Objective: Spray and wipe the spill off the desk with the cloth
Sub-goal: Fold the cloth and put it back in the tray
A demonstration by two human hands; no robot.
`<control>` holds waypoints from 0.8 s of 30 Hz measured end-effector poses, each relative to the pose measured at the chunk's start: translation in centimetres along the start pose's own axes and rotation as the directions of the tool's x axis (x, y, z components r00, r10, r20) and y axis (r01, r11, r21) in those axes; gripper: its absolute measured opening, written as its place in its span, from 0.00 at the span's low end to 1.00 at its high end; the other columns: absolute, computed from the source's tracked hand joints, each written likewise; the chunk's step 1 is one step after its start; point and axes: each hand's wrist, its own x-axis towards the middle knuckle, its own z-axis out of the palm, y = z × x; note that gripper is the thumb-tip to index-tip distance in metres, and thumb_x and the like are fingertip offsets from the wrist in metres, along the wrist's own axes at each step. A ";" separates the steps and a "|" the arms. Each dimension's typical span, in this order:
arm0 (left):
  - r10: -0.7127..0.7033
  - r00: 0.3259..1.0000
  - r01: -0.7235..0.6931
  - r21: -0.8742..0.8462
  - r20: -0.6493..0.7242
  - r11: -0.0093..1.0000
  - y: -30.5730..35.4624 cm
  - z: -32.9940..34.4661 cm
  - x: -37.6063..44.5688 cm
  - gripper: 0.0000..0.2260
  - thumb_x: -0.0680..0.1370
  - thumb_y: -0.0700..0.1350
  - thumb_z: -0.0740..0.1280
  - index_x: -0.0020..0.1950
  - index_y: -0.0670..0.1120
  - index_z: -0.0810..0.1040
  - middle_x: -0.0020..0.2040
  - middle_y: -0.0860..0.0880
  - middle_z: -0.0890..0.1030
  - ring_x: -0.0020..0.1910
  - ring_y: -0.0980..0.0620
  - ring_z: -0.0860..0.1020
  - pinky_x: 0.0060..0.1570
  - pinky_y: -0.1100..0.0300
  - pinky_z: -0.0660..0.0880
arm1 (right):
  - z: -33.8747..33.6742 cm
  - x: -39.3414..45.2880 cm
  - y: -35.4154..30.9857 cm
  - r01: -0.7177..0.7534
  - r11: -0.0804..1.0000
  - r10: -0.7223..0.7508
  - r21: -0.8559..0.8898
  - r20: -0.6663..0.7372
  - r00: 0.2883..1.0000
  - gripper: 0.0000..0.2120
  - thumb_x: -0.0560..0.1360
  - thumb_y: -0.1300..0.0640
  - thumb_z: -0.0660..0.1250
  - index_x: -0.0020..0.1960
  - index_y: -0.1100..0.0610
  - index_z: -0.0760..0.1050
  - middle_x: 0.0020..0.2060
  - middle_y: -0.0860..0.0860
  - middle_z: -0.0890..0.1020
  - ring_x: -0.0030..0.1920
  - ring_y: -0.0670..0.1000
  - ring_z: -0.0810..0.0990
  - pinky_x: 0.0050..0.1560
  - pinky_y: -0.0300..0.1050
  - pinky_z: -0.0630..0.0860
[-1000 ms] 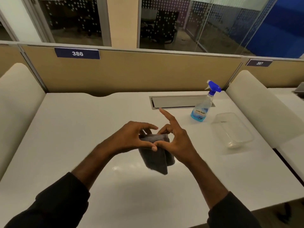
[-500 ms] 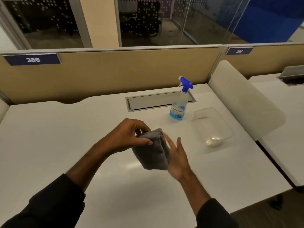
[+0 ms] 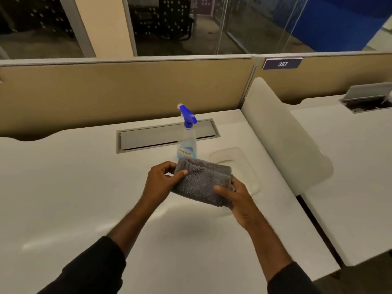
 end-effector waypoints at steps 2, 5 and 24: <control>-0.054 0.998 0.055 -0.043 0.018 0.998 -0.7 3.5 0.5 0.07 0.71 0.52 0.75 0.45 0.51 0.82 0.43 0.52 0.83 0.40 0.52 0.83 0.36 0.60 0.81 | -2.9 0.5 -1.4 0.036 0.982 -0.057 -0.188 -0.109 0.992 0.24 0.64 0.59 0.77 0.59 0.49 0.80 0.50 0.48 0.88 0.51 0.53 0.87 0.37 0.44 0.82; -0.109 0.989 0.123 -0.150 0.101 0.981 -1.4 8.0 1.3 0.08 0.73 0.51 0.73 0.49 0.51 0.82 0.46 0.50 0.84 0.45 0.51 0.84 0.38 0.58 0.82 | -6.7 1.5 -3.7 0.103 0.906 -0.187 -0.411 -0.170 0.968 0.20 0.63 0.61 0.77 0.52 0.48 0.82 0.45 0.45 0.88 0.45 0.46 0.87 0.38 0.41 0.82; -0.343 0.933 0.349 -0.039 0.111 0.936 -7.2 17.5 5.6 0.29 0.80 0.44 0.65 0.79 0.51 0.56 0.77 0.46 0.65 0.69 0.44 0.73 0.56 0.51 0.78 | -10.9 11.3 -2.7 -0.194 0.297 0.116 -0.935 -0.166 0.979 0.12 0.75 0.63 0.69 0.58 0.58 0.76 0.54 0.56 0.83 0.49 0.55 0.79 0.46 0.43 0.69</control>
